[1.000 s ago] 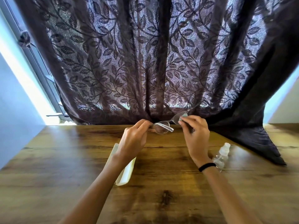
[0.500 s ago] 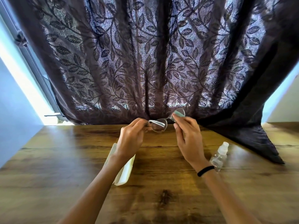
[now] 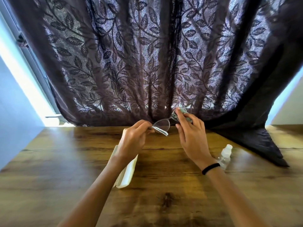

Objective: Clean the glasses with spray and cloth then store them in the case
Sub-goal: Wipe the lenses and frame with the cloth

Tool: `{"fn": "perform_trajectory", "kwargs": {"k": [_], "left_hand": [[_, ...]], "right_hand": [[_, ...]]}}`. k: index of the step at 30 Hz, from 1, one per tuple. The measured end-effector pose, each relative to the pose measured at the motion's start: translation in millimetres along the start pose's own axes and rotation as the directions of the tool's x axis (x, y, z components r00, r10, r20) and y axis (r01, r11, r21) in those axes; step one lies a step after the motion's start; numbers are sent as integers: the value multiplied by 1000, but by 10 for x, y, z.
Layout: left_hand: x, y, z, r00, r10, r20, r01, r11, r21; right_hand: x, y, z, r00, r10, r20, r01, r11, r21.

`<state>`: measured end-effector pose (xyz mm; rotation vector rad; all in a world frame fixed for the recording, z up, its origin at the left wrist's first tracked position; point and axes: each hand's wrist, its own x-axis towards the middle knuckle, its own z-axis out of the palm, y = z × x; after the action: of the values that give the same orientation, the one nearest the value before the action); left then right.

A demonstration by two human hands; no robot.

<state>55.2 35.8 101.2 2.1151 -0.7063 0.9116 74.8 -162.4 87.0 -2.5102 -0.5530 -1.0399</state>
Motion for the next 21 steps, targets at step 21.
{"fn": "perform_trajectory", "kwargs": {"k": [21], "left_hand": [[7, -17, 18, 995, -41, -92, 37, 998, -47]], "right_hand": [[-80, -5, 73, 998, -57, 17, 54, 987, 149]]}}
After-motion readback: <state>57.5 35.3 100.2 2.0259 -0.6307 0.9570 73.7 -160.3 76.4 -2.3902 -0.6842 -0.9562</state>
